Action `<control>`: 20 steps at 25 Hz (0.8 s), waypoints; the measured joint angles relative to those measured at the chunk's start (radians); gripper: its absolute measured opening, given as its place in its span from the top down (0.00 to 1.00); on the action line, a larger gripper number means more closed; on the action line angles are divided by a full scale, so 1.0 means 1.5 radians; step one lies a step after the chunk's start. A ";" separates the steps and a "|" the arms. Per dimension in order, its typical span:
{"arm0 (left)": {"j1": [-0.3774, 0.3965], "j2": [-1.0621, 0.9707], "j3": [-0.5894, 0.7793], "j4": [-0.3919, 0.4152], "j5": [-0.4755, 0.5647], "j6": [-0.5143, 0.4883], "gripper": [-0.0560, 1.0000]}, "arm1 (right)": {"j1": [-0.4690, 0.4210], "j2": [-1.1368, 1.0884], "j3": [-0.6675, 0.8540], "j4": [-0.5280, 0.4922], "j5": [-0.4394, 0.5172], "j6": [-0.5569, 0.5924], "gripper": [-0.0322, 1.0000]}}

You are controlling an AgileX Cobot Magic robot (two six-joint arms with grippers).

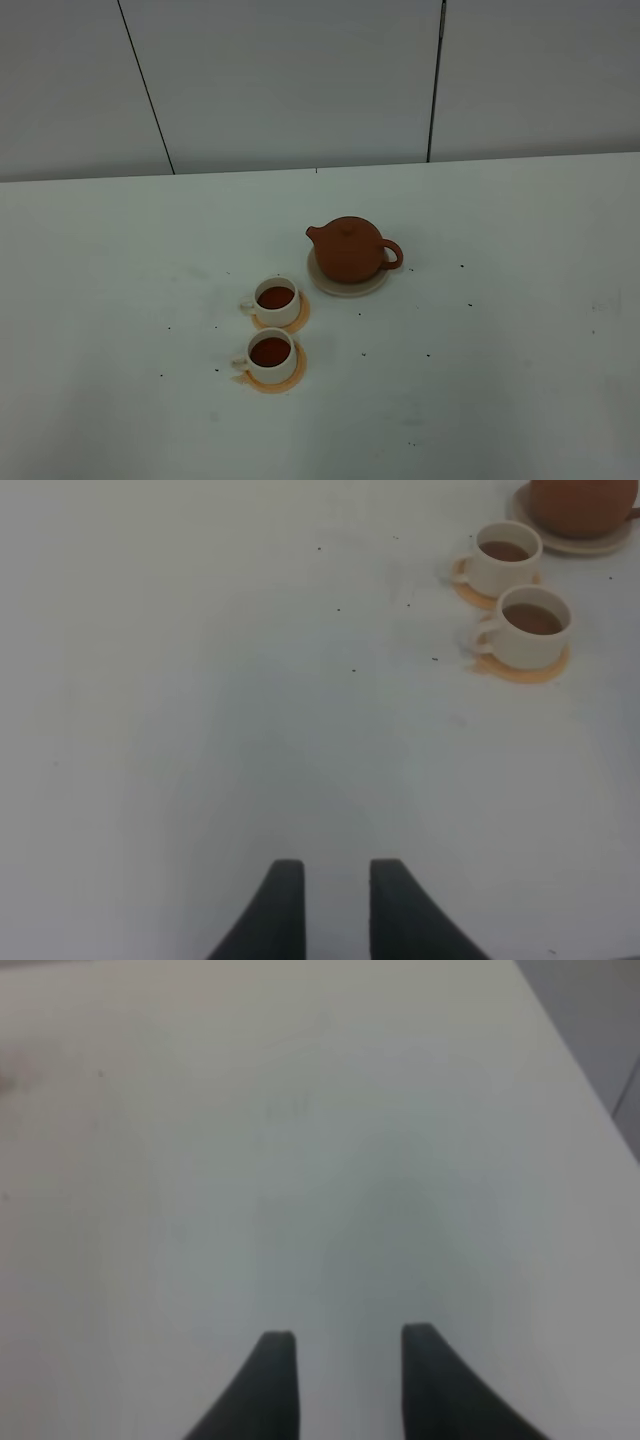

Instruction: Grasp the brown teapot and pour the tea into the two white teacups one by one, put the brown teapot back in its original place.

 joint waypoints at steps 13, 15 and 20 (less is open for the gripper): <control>0.000 0.000 0.000 0.001 0.000 0.000 0.73 | 0.000 0.000 0.004 -0.034 0.021 -0.004 0.73; 0.000 0.000 0.000 0.001 0.000 0.000 0.73 | 0.000 0.000 0.004 -0.041 0.026 -0.007 0.73; 0.000 0.000 0.000 0.001 0.000 0.000 0.73 | 0.000 0.000 0.004 -0.032 0.023 -0.006 0.73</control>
